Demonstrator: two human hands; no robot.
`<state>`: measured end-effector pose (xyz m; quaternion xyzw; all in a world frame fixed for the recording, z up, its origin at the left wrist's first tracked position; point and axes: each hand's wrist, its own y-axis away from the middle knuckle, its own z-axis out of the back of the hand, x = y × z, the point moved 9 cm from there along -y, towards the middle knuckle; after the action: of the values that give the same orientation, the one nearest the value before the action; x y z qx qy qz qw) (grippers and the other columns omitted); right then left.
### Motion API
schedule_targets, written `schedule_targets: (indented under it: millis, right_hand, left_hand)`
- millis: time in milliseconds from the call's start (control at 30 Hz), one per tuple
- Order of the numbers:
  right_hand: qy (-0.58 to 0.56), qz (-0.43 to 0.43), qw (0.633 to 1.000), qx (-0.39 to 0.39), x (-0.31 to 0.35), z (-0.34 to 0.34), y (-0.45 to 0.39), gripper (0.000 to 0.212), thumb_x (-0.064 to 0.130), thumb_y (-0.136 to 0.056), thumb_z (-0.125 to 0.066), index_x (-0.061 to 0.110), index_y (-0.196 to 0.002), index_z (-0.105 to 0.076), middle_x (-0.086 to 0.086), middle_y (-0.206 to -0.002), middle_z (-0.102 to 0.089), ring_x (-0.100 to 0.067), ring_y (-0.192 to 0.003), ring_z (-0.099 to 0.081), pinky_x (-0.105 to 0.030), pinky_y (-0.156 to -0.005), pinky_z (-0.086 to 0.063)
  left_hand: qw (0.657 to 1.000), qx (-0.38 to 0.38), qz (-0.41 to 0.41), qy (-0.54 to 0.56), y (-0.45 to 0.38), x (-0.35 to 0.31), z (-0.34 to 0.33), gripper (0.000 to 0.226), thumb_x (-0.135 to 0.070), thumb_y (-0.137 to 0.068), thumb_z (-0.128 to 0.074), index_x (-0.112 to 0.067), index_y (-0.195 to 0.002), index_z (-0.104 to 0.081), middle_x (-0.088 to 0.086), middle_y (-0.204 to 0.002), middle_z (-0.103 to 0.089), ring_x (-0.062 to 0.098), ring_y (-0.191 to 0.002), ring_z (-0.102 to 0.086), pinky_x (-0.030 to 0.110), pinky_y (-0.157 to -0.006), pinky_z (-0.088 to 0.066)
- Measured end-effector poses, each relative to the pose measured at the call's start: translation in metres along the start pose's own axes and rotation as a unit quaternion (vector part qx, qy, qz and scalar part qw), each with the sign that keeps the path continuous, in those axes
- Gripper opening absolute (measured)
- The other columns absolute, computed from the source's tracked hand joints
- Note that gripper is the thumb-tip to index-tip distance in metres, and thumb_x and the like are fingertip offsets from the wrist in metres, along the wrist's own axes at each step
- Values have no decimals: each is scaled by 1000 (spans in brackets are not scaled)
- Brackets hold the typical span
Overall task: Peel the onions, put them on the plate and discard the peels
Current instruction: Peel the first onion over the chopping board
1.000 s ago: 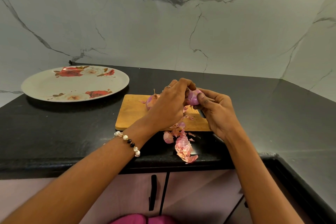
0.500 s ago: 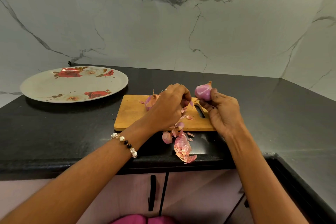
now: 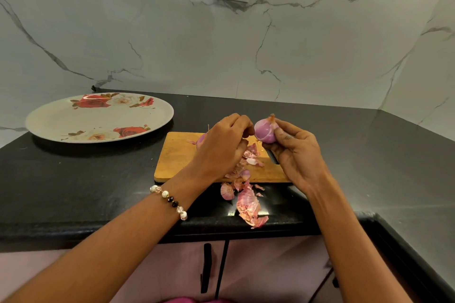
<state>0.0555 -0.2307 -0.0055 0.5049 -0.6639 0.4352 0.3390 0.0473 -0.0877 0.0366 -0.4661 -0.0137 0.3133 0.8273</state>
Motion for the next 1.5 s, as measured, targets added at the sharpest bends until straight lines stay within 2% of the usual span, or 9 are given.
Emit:
schedule_targets:
  millis: [167, 300, 400, 500, 633, 833, 1133, 1367, 1500]
  right_hand:
    - [15, 2, 1000, 21, 2, -4, 4, 28, -7, -95, -47, 0, -116, -64, -9, -98, -76, -19, -92, -72, -24, -77, -59]
    - [3, -4, 997, 71, 1, -14, 7, 35, -14, -92, -40, -4, -118, -62, -16, -103, -73, -22, -95, -71, -25, -78, -58]
    - [14, 3, 995, 100, 0, -18, 7, 40, -15, -82, -52, -1, -118, -63, -17, -105, -71, -23, -96, -69, -25, -81, -57]
    - [85, 21, 989, 119, -2, -19, 7, 56, -12, -68, -72, 6, -121, -65, -16, -110, -71, -25, -101, -69, -26, -85, -57]
    - [202, 56, 972, 102, -1, -16, 7, 61, -22, -74, -69, 6, -126, -63, -13, -118, -70, -25, -109, -68, -27, -88, -57]
    - [211, 69, 970, 97, 1, -15, 7, 62, -11, -72, -74, 5, -130, -59, -9, -119, -70, -20, -110, -68, -28, -91, -56]
    - [263, 81, 955, 108, 0, -17, 9, 65, -6, -72, -77, 5, -133, -57, -5, -121, -70, -19, -110, -69, -30, -94, -56]
    - [272, 108, 950, 111, 4, -22, 11, 66, 12, -67, -78, 9, -130, -60, -7, -119, -70, -22, -108, -69, -33, -93, -57]
    - [291, 136, 940, 117, 8, -26, 12, 55, 13, -69, -80, 16, -121, -64, -5, -118, -69, -19, -108, -68, -31, -93, -57]
  left_hand:
    - [996, -74, 18, 42, 0, 0, 17, 22, -4, -90, -57, 0, -110, -64, 10, -99, -70, 15, -87, -64, 10, -77, -45]
    - [992, -67, 8, 102, -1, -1, 17, 31, -10, -89, -60, -5, -120, -64, 7, -104, -72, 11, -91, -66, 12, -82, -50]
    - [993, -56, -14, 108, 0, -2, 16, 31, -19, -87, -64, -7, -115, -67, 6, -96, -74, 11, -83, -68, 23, -75, -54]
    - [991, -59, -15, 115, 1, -2, 18, 29, -21, -87, -65, -5, -111, -69, 6, -93, -74, 11, -80, -69, 22, -70, -55]
    - [995, -54, -39, 75, 2, -8, 18, 25, -19, -86, -65, -5, -105, -72, 7, -92, -75, 14, -80, -70, 23, -73, -56]
    - [995, -33, -80, 50, 2, -17, 17, 27, -19, -85, -67, -5, -108, -71, 9, -101, -73, 18, -92, -70, 26, -81, -57]
    - [995, -19, -76, 61, 2, -17, 16, 26, -18, -83, -68, -3, -104, -72, 8, -92, -74, 15, -80, -71, 13, -77, -51]
    - [998, -47, -50, 17, 3, -12, 18, 21, -19, -85, -64, -1, -95, -69, 9, -82, -72, 18, -71, -69, 31, -64, -59]
    - [997, -68, -33, -10, 4, -12, 20, 15, -16, -84, -66, -1, -88, -65, 10, -75, -68, 19, -64, -64, 32, -56, -56]
